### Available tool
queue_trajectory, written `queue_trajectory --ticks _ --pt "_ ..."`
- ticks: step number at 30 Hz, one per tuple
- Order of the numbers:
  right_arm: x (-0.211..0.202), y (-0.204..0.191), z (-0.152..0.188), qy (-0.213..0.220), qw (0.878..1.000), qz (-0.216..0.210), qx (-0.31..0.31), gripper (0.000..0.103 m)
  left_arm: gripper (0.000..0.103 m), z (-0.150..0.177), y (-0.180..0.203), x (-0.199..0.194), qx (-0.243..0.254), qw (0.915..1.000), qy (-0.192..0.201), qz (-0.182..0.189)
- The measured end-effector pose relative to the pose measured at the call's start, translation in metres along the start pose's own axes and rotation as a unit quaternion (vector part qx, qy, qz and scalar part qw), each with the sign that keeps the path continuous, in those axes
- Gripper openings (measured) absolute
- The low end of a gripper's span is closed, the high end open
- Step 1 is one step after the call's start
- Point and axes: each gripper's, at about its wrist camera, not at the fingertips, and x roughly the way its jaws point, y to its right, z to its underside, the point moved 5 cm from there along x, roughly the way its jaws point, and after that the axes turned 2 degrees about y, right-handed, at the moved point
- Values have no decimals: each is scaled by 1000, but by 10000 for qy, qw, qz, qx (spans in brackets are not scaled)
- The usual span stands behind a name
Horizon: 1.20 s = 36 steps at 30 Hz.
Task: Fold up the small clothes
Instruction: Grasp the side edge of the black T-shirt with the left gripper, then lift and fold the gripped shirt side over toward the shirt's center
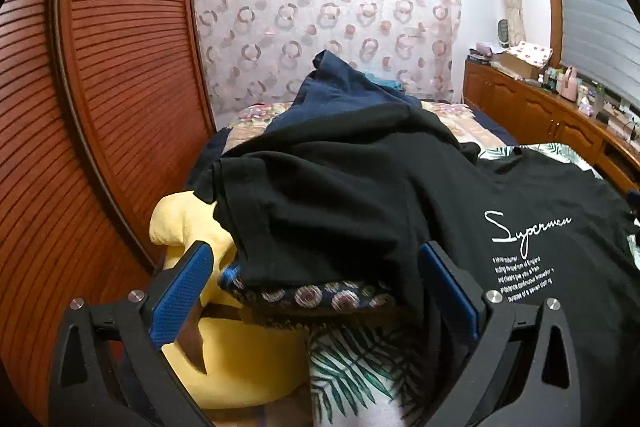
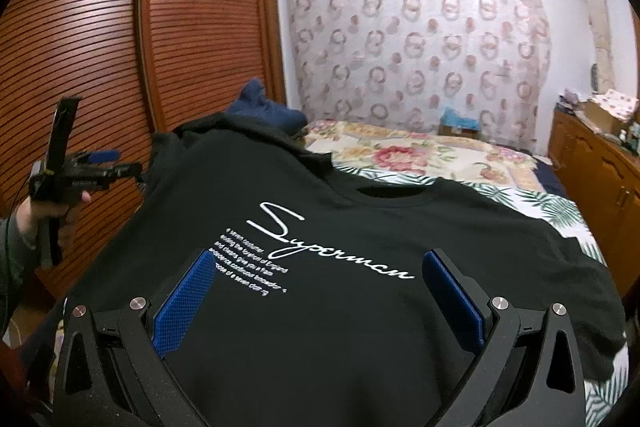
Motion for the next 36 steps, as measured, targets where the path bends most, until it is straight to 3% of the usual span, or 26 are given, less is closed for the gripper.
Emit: queue_trajectory --ticks 9,15,21,23,26,28,36 --pt "39 14 -16 -486 9984 -185 -223 103 78 -21 -31 39 -418 9984 -373 71" --pt "62 18 -23 -751 9965 -268 -251 103 55 -24 -51 65 -997 9923 -689 263" --pt "73 20 -26 -862 9953 -382 -225 103 54 -16 -56 77 -1121 9880 -973 426" --pt "75 19 -25 -868 9951 -423 -225 103 53 -17 -55 75 -1057 9891 -940 416" --pt "80 19 -23 -888 9947 -451 -243 103 24 -23 -53 69 -785 9934 -819 179" --pt "83 20 -21 -894 9946 -465 -251 103 16 -28 -49 64 -631 9949 -786 87" --pt "81 21 -17 -809 9953 -488 -225 103 15 -61 -16 28 172 9992 -294 -201"
